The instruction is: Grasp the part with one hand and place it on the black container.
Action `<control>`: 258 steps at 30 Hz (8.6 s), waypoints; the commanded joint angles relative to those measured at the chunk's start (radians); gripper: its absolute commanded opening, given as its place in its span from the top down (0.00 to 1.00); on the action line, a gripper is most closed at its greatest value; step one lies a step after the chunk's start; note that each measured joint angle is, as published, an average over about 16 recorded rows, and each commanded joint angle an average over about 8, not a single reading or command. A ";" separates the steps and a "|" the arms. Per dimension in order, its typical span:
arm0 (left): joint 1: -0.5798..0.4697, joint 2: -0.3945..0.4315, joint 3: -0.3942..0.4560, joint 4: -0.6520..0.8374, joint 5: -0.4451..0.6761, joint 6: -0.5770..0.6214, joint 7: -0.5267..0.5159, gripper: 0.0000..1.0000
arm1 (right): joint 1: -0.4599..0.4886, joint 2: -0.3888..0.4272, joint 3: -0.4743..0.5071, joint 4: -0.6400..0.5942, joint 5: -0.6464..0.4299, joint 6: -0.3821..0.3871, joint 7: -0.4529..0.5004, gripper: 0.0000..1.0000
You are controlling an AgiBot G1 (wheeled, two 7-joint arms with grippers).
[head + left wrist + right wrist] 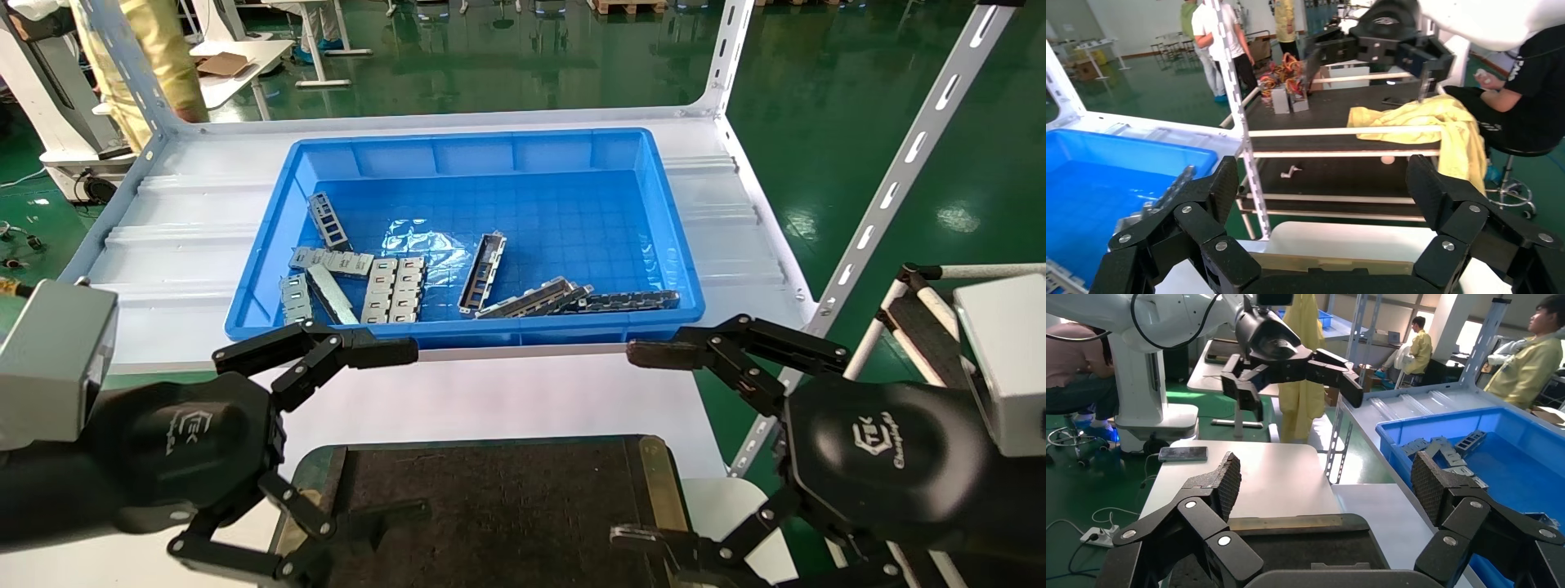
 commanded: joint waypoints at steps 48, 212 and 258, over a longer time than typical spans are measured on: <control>-0.460 0.530 0.179 1.028 0.371 -0.319 0.355 0.00 | 0.001 0.001 -0.004 0.000 0.002 0.001 -0.002 0.00; 0.410 0.695 0.088 0.605 -0.074 -0.698 0.154 1.00 | 0.003 0.006 -0.014 0.000 0.009 0.006 -0.007 1.00; 0.332 0.721 0.430 0.665 -0.748 -1.095 0.402 1.00 | 0.004 0.007 -0.016 0.000 0.011 0.007 -0.008 0.94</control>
